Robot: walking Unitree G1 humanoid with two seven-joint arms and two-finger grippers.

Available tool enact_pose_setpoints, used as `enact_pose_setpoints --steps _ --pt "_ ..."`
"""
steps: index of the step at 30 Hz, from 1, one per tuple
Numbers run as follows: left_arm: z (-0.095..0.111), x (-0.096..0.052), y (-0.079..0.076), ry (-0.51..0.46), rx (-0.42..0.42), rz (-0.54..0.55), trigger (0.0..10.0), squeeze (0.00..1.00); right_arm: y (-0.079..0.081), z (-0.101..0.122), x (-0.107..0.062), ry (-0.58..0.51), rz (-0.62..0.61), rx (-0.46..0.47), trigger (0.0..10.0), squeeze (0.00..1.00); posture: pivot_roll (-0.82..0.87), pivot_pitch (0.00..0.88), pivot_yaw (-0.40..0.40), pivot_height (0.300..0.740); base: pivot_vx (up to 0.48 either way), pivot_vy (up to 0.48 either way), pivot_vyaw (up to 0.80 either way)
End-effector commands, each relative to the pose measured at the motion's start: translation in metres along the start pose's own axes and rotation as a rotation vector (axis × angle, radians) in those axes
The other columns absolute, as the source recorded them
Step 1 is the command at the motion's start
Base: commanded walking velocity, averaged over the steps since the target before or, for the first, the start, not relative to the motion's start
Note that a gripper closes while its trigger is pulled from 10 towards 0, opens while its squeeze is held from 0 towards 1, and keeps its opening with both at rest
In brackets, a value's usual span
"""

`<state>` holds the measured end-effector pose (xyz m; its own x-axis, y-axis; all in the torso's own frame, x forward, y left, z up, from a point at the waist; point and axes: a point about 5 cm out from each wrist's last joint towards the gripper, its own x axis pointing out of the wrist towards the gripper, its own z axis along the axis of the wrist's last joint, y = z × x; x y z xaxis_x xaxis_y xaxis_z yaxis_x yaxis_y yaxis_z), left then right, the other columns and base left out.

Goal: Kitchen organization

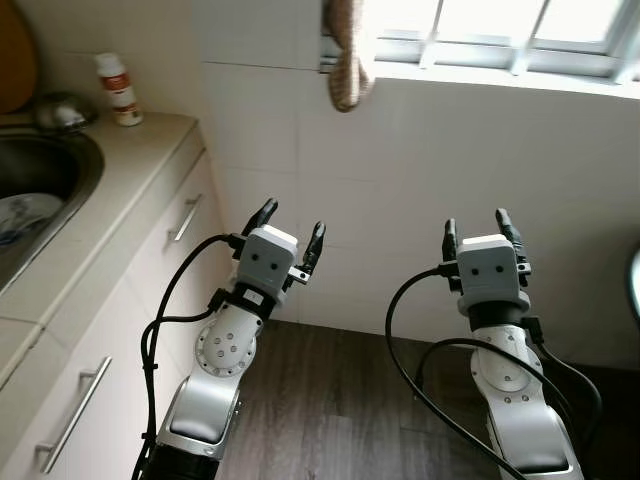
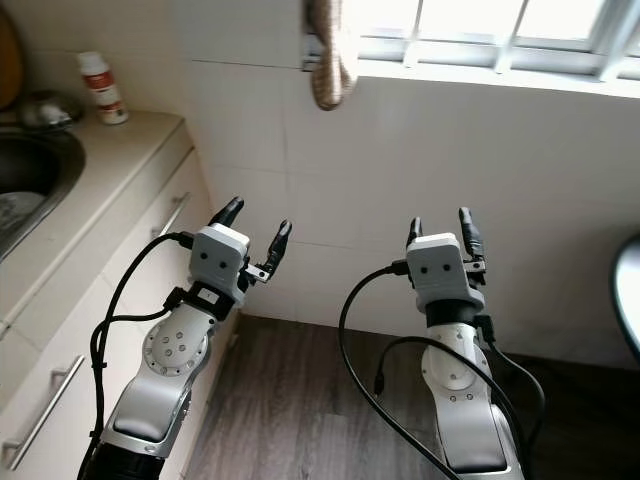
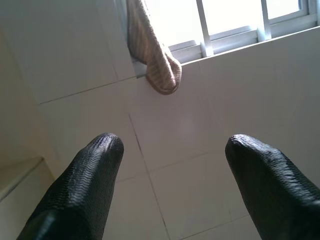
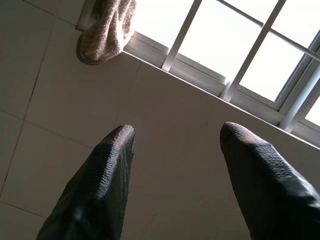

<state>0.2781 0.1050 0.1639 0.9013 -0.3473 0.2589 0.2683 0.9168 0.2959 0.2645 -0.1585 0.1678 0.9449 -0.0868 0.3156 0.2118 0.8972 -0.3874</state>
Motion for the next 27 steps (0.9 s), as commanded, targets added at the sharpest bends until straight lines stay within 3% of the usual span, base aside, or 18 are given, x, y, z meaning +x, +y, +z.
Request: enact_pose_setpoints --steps 1,6,15,27 --pt "0.004 0.002 -0.002 -0.010 0.001 -0.009 10.0 0.00 -0.001 0.000 0.001 -0.004 -0.004 -0.006 10.0 0.00 0.06 0.000 -0.050 0.740 0.000 0.000 0.00" --pt "0.004 0.001 -0.002 -0.010 0.000 -0.010 10.0 0.00 0.000 0.001 0.002 -0.012 0.011 -0.042 10.0 0.00 0.06 0.000 -0.050 0.740 0.000 0.000 0.00" --pt "0.004 0.001 -0.002 -0.009 0.003 -0.015 10.0 0.00 0.007 0.003 0.001 -0.040 0.077 -0.124 10.0 0.00 0.06 0.000 -0.052 0.740 0.000 0.000 0.80" --pt "0.004 0.001 -0.003 -0.010 0.005 -0.018 10.0 0.00 0.009 0.003 0.001 -0.043 0.083 -0.142 10.0 0.00 0.06 0.000 -0.051 0.740 0.000 0.000 0.80"
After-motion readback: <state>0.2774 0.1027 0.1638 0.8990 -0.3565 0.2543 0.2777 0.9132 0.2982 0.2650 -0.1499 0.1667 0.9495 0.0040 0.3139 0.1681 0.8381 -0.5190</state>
